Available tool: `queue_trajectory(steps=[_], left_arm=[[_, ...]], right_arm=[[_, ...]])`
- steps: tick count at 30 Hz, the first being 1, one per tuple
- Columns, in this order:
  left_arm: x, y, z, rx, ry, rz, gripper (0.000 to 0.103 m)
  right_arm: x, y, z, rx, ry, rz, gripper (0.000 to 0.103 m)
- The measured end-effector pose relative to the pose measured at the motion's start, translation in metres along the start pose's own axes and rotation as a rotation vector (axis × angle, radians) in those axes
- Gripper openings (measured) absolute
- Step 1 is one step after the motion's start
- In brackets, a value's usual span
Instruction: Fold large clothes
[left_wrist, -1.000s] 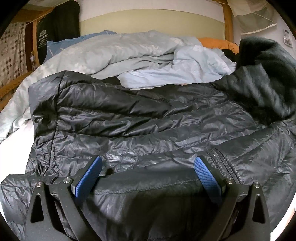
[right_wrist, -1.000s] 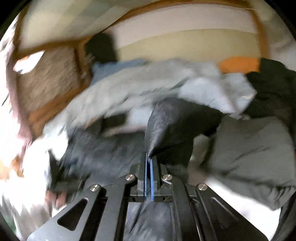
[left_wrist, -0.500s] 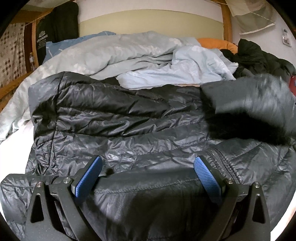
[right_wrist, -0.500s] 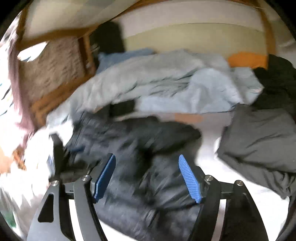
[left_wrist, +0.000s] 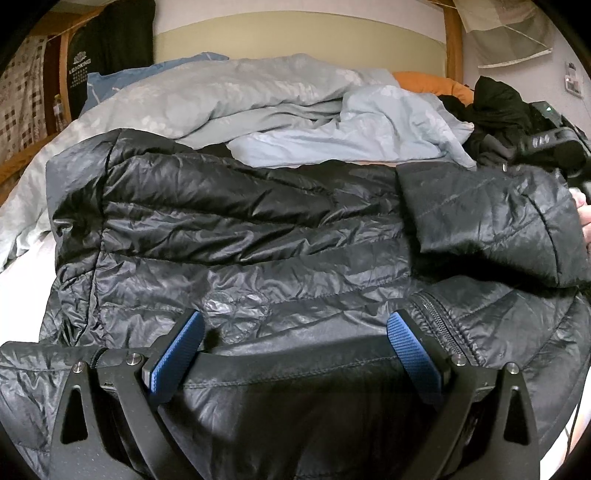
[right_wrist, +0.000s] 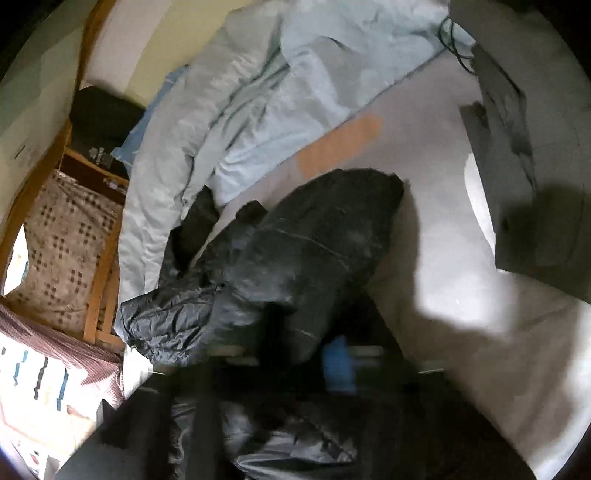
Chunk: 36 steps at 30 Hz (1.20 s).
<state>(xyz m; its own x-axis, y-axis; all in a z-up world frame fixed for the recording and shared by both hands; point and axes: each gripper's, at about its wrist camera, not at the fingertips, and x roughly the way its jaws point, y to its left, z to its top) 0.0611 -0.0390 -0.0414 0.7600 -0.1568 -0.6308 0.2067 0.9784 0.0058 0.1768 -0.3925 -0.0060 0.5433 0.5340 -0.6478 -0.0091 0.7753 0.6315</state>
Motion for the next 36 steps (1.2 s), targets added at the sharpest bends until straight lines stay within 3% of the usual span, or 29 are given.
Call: queue_trajectory(steps=[3,6,11,14,19,23,26,31,36], left_arm=[[0.0,0.002,-0.001,-0.001,0.001,-0.005,0.099],[-0.001,0.002,-0.001,0.0,0.0,-0.003,0.099],[-0.001,0.002,-0.001,0.001,-0.002,0.002,0.099],[-0.001,0.002,-0.001,0.001,-0.002,0.001,0.099],[-0.001,0.002,-0.002,-0.001,0.0,0.003,0.099],[0.0,0.002,-0.002,-0.002,0.007,0.006,0.099],[0.001,0.003,0.0,-0.001,0.008,0.004,0.099],[0.002,0.004,0.0,0.0,0.008,0.003,0.099],[0.002,0.003,0.0,-0.001,0.007,0.002,0.099]], right_arm=[[-0.042,0.019,-0.008,-0.128,-0.24,-0.124,0.004],[-0.099,0.049,-0.012,-0.28,-0.517,-0.384,0.003],[-0.208,0.074,-0.02,-0.31,-1.006,-0.771,0.003],[-0.257,0.066,-0.017,-0.286,-1.114,-0.877,0.003],[-0.292,0.025,-0.019,-0.132,-1.14,-0.872,0.003],[-0.279,0.019,-0.019,-0.156,-1.076,-0.878,0.003],[-0.271,0.028,-0.021,-0.197,-1.037,-0.804,0.003],[-0.209,0.083,-0.034,-0.382,-0.871,-0.563,0.003],[-0.086,0.137,-0.076,-0.68,-0.594,-0.515,0.003]])
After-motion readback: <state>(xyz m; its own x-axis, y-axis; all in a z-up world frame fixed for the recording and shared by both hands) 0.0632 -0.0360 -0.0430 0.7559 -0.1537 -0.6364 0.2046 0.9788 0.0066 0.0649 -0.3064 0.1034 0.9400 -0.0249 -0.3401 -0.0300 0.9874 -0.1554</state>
